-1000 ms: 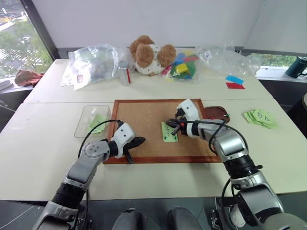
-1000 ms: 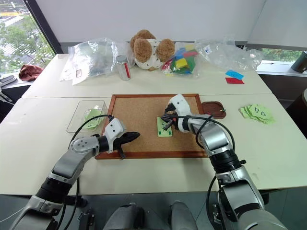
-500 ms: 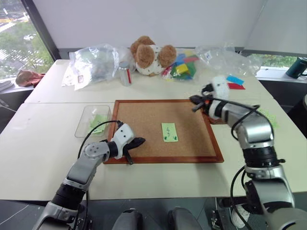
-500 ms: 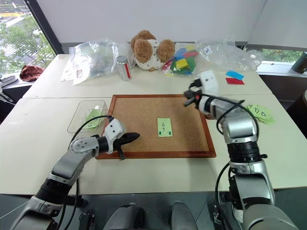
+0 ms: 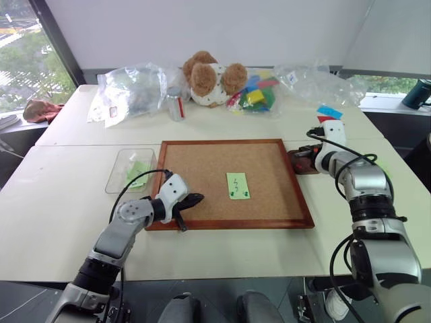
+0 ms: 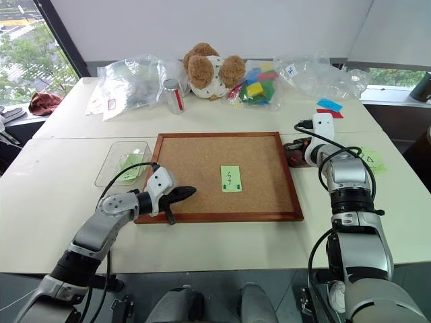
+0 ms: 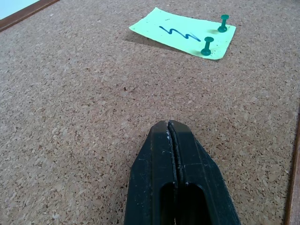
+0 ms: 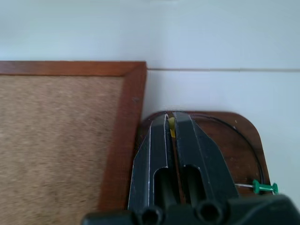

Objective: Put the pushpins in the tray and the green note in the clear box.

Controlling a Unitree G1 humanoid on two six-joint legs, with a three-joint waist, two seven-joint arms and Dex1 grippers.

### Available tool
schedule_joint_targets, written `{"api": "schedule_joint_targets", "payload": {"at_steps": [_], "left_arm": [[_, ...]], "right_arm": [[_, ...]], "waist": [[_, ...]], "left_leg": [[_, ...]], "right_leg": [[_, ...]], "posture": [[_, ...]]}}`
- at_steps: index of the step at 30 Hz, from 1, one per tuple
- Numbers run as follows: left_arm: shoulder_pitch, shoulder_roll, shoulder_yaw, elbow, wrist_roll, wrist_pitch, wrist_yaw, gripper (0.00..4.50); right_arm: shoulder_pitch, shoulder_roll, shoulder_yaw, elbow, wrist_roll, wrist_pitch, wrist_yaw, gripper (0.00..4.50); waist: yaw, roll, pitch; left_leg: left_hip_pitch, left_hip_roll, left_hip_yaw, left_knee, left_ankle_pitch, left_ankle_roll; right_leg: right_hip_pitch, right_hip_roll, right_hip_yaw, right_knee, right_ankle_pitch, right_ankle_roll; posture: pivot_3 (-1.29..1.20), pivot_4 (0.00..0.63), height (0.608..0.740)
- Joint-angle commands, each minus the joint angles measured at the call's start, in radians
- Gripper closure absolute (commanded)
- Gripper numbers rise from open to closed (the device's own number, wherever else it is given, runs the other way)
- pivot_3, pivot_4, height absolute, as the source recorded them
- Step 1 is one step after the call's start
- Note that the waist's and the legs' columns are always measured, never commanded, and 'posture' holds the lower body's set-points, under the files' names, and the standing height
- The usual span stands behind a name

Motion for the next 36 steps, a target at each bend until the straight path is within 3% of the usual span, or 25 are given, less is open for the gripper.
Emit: {"api": "schedule_joint_targets", "payload": {"at_steps": [1,5,8,15,23,30,36], "left_arm": [[0.031,0.012,-0.028,0.037,0.033,0.021,-0.004,4.5],[0.039,0.015,-0.027,0.029,0.032,0.021,-0.004,4.5],[0.042,0.016,-0.027,0.026,0.032,0.021,-0.004,4.5],[0.038,0.013,-0.031,0.03,0.036,0.018,-0.005,4.5],[0.037,0.011,-0.033,0.03,0.034,0.018,-0.009,4.5],[0.028,0.01,-0.03,0.037,0.031,0.018,-0.014,4.5],[0.026,0.013,-0.034,0.039,0.032,0.015,-0.022,4.5]], "right_arm": [[-0.036,-0.015,-0.018,0.06,-0.012,-0.032,-0.016,4.46],[-0.034,-0.013,-0.021,0.085,-0.01,-0.047,-0.018,4.46],[-0.035,-0.014,-0.029,0.084,-0.002,-0.049,-0.018,3.6],[-0.031,-0.019,-0.048,0.017,0.023,-0.008,-0.007,0.12],[0.053,-0.048,-0.033,-0.303,0.087,0.138,0.091,0.12],[0.275,-0.07,0.058,-0.824,0.216,0.332,0.22,0.12],[0.407,-0.06,0.16,-1.03,0.254,0.358,0.241,0.12]], "waist": [[0.0,0.0,0.0],[0.0,0.001,0.0],[0.0,0.001,0.0],[-0.001,0.002,0.0],[0.001,0.003,0.0],[0.001,0.003,0.0],[0.003,0.003,0.0]], "left_leg": [[0.0,0.0,0.0,0.0,0.0,0.0],[0.0,0.0,0.0,0.0,0.0,0.0],[0.0,0.0,0.0,0.0,0.0,0.0],[0.0,0.0,0.0,0.0,0.0,0.0],[0.0,0.0,0.0,-0.001,0.0,0.0],[0.0,0.0,0.0,-0.001,-0.001,0.001],[0.0,0.0,-0.001,-0.001,-0.001,0.002]], "right_leg": [[0.0,0.0,0.0,0.0,0.0,0.0],[0.001,0.0,0.0,0.0,0.0,0.0],[0.0,0.0,0.0,0.0,0.0,0.0],[0.0,0.0,0.0,0.0,0.0,0.0],[0.0,0.0,0.0,-0.001,0.0,0.0],[0.0,0.0,0.0,-0.001,0.0,0.0],[0.001,0.0,0.0,-0.002,0.0,0.0]], "posture": [[0.0,0.15,0.74],[0.0,0.15,0.74],[0.0,0.15,0.74],[0.0,0.15,0.74],[0.0,0.15,0.74],[0.0,0.15,0.74],[0.0,0.15,0.74]]}}
